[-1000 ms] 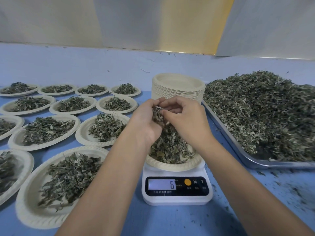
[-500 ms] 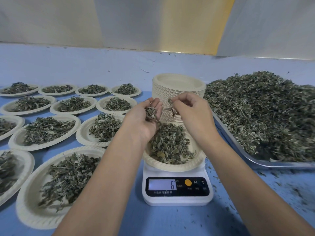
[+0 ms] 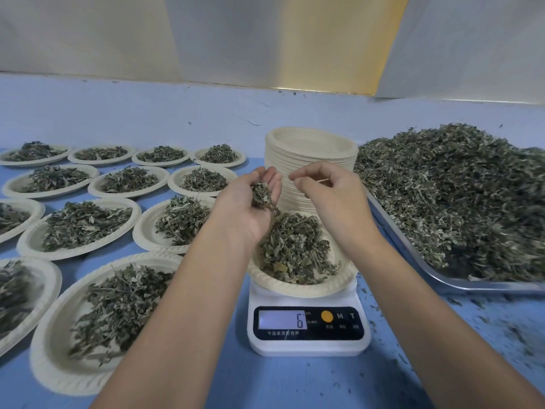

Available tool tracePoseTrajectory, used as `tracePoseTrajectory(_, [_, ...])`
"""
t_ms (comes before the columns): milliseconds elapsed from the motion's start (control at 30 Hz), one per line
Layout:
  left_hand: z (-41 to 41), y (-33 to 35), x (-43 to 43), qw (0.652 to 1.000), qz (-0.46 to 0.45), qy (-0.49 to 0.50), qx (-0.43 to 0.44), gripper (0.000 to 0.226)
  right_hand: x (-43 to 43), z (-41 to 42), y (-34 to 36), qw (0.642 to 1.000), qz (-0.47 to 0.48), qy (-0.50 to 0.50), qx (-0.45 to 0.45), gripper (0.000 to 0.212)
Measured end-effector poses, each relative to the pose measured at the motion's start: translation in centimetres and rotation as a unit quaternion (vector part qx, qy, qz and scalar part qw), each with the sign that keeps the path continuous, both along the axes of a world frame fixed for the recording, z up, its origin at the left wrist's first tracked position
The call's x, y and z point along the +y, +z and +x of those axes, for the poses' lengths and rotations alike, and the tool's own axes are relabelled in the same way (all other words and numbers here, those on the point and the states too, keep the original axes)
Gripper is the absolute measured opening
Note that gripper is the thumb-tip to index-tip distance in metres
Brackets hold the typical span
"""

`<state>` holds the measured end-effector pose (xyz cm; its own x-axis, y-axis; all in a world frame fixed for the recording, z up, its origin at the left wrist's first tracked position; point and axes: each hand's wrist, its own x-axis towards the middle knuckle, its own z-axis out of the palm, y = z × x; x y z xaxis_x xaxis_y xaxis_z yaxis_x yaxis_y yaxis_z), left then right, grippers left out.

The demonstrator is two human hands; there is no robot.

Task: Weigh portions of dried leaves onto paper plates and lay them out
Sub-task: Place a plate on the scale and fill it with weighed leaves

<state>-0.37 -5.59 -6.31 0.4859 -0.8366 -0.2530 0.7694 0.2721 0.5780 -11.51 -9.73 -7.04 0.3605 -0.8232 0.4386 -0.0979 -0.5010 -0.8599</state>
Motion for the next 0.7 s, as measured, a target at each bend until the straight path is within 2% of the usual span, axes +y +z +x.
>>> tracePoseTrajectory(167, [-1.0, 0.1, -0.2, 0.999, 0.010, -0.012, -0.044, 0.021, 0.4, 0.5, -0.2, 0.996, -0.023, 0.086, 0.025, 0.019])
tracePoseTrajectory(267, [-1.4, 0.3, -0.1, 0.999, 0.002, -0.016, -0.049, 0.025, 0.4, 0.8, -0.6, 0.994, -0.049, 0.087, 0.052, 0.026])
tracePoseTrajectory(700, [-1.4, 0.2, 0.2, 0.998, -0.031, -0.057, -0.011, 0.024, 0.2, 0.8, -0.5, 0.997, -0.021, 0.068, -0.014, 0.028])
